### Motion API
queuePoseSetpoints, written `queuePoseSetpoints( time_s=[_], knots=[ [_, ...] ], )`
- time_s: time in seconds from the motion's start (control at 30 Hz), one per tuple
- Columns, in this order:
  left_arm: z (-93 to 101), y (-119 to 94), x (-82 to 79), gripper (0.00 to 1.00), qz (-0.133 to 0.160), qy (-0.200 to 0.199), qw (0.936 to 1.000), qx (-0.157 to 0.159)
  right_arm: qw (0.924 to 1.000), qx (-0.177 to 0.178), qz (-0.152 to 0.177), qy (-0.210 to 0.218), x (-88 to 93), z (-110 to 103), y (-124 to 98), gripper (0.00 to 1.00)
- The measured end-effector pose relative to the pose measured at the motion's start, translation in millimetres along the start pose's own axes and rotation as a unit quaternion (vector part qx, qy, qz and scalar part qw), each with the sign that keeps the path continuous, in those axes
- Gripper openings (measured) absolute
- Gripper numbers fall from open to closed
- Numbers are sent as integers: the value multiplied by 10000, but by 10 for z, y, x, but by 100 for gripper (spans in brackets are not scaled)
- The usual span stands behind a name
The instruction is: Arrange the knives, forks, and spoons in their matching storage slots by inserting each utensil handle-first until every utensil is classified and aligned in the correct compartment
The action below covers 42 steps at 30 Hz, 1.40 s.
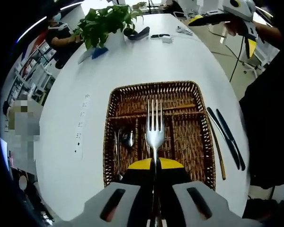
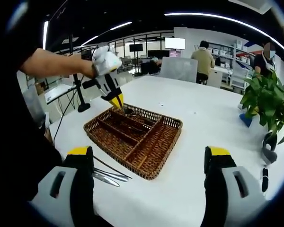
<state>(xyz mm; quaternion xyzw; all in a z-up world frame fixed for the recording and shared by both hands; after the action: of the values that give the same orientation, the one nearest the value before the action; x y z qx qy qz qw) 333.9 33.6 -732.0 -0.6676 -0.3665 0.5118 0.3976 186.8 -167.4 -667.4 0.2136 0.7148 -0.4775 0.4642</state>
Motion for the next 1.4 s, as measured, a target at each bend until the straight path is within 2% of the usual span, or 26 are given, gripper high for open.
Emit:
queuePoseSetpoints(
  time_s=[0.5, 0.87, 1.4],
  knots=[
    [31, 226, 16, 0, 60, -39, 10000, 44, 9999, 91, 9, 87, 12, 43, -42, 100],
    [45, 449, 151, 0, 3, -271, 9996, -55, 9998, 131, -67, 125, 59, 34, -73, 100],
    [138, 712, 318, 0, 16, -353, 9994, 68, 9994, 260, -211, 117, 90, 52, -127, 100]
  ],
)
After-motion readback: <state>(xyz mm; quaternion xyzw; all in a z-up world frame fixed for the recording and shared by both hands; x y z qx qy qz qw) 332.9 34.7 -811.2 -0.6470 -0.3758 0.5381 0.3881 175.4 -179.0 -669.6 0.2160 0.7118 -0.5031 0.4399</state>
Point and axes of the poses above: the point that each gripper's makers call its tool centre point, and the gripper's own axes: y roughly forward along the fingers, z roughly to its right, x roughly out of its underside, the point moved 2 cm from there along -y, roughly backward along the fingers, and after that the axes turned 8 degrees about y, right-handed, at the moved point
